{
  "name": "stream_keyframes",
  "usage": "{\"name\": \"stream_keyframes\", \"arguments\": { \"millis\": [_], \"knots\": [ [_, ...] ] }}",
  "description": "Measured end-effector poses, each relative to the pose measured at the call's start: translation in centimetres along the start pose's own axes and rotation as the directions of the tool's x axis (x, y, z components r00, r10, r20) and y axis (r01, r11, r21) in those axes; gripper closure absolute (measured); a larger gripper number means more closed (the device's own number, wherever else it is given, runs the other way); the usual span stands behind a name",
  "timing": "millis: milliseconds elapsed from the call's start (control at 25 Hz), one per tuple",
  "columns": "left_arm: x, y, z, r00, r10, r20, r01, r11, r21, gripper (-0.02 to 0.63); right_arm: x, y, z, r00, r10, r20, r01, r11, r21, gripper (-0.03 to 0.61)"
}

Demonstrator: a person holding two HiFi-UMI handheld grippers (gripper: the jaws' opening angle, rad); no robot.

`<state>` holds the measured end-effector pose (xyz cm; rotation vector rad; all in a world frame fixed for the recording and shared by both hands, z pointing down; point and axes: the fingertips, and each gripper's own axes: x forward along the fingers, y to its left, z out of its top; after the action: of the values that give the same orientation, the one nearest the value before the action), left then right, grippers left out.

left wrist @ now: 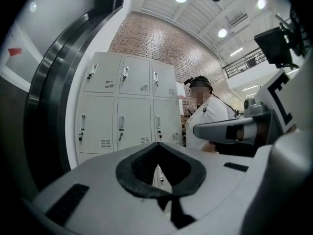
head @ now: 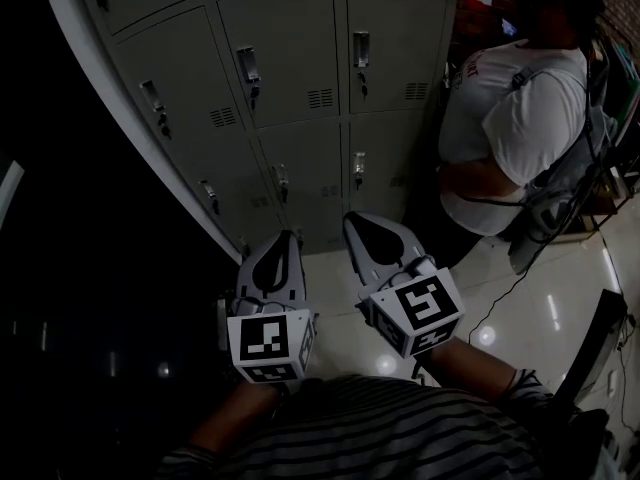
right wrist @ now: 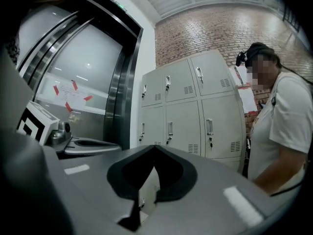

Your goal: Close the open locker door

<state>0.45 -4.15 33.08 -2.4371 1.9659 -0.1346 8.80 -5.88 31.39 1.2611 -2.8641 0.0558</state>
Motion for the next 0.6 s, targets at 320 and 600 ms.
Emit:
{"name": "stream_keyframes", "arguments": {
  "millis": [320,600],
  "knots": [
    [-3.4,1.8,-0.8,0.998,-0.053,-0.014,0.053,0.999,0.008,0.609,0.0,4.9,-0.8,0.999,-0.045,-0.016,0.045,0.999,0.017,0.578],
    [-5.7,3.0,-0.9,0.996,-0.091,-0.008,0.091,0.996,-0.024,0.609,1.3,8.6,-0.7,0.999,-0.05,-0.013,0.05,0.999,0.007,0.578]
  ]
}}
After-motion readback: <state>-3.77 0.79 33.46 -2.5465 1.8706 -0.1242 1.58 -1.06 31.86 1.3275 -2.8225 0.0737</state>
